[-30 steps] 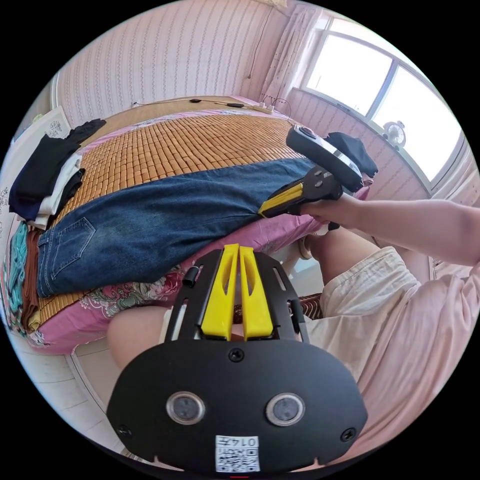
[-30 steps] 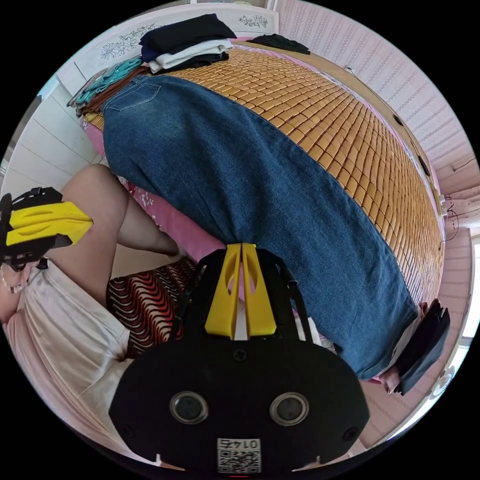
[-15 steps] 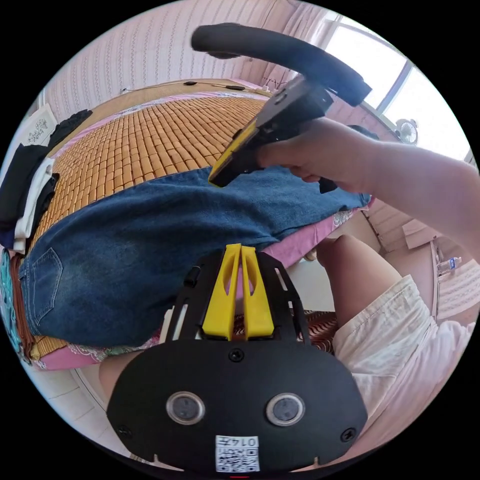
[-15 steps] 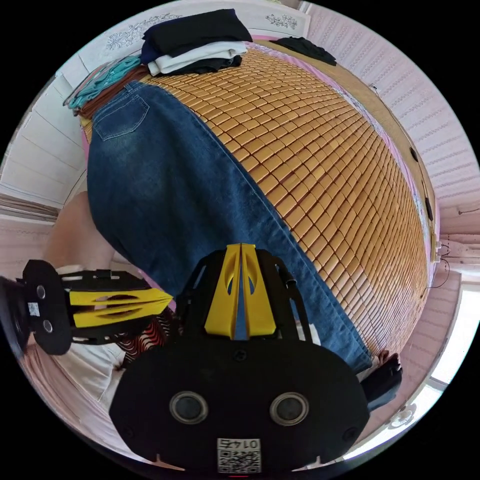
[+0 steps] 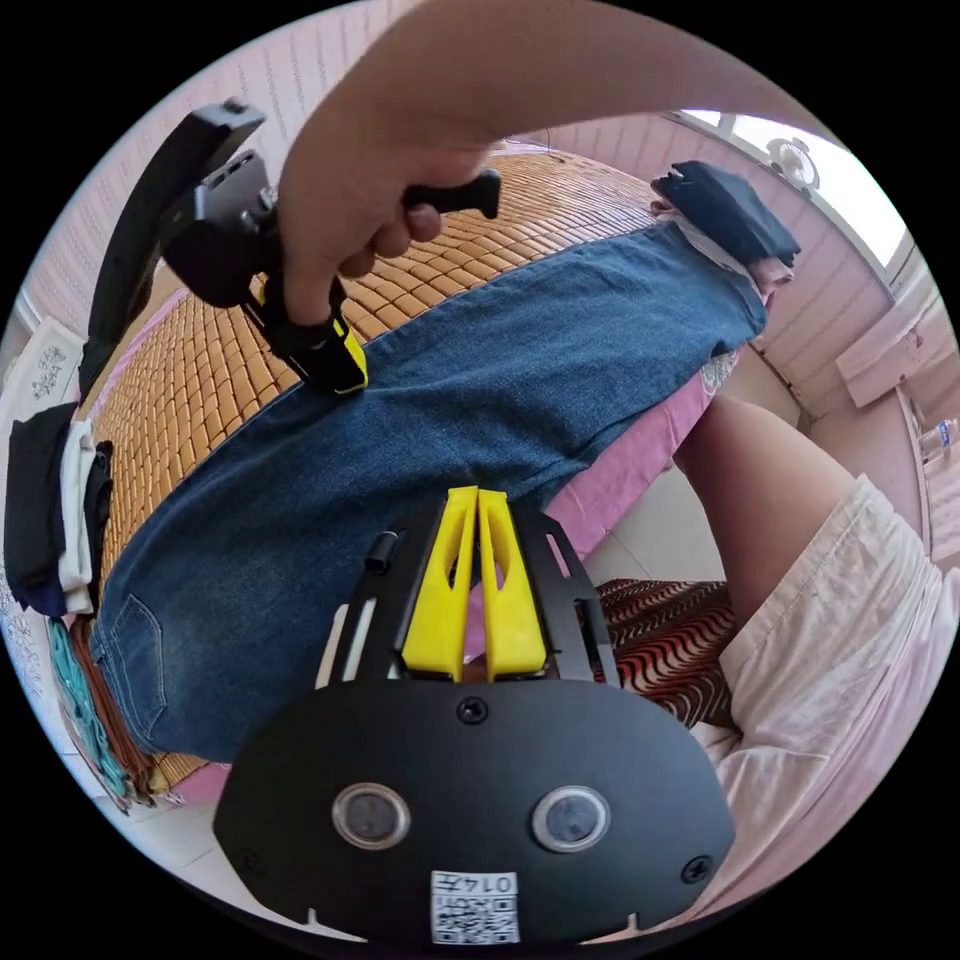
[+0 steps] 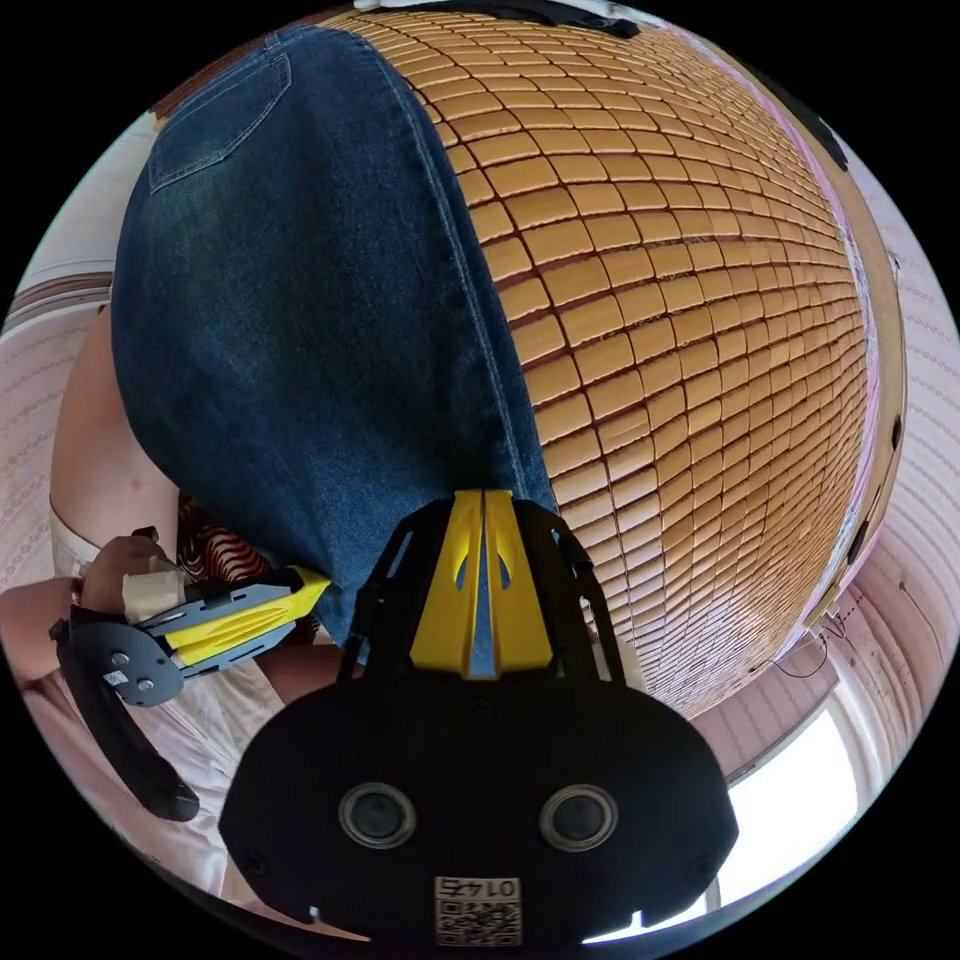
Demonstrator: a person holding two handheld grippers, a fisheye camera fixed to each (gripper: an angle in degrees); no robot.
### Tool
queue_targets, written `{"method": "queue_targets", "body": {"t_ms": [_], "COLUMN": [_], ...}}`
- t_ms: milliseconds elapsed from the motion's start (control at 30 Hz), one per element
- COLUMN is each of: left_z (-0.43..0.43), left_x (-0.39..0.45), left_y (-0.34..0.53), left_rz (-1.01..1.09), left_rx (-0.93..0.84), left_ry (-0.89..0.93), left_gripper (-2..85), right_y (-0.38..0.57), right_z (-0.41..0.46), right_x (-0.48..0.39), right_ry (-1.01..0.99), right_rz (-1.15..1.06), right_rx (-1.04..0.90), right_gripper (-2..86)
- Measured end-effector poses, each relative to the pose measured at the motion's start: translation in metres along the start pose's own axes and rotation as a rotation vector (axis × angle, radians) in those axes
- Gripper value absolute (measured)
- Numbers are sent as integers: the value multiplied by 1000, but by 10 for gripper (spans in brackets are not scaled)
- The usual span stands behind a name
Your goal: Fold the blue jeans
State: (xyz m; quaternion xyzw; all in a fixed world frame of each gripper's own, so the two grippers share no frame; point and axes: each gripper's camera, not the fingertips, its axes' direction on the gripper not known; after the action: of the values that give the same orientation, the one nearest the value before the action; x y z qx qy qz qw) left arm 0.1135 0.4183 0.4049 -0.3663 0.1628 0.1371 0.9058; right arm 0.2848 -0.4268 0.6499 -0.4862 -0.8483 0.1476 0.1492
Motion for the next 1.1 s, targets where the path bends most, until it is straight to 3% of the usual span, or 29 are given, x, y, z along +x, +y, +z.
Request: {"method": "queue_targets", "body": {"t_ms": [300,500,600,767,900,967,1100], "left_z": [6,3,-3,-22,-35,-38,-41], "left_x": [0,8,19,31,33,35,41], "left_y": [-12,-17,-14,2,7,5,-6], "left_rz": [-17,-78,-67,-52,-101,-113,-129], "left_rx": [-1,9,-34,1,52,68,75], "left_ry": [57,34,74,45,73,74,64], "left_gripper": [-10,-10,-10,-9,-7,-4,27], "right_y": [14,87,163,388,549,648,770], "right_z": [6,8,10,25,79,134,217], "right_x": [26,22,34,51,51,50,35], "right_ry": [-69,30,-46,-335,-330,-376,-494], "right_rz": [-12,84,231,526,830,1118,1511], "right_rx": [-118,59,306,812,894,876,888], "right_gripper": [-7,-6,-8,-2,59,115,147]}}
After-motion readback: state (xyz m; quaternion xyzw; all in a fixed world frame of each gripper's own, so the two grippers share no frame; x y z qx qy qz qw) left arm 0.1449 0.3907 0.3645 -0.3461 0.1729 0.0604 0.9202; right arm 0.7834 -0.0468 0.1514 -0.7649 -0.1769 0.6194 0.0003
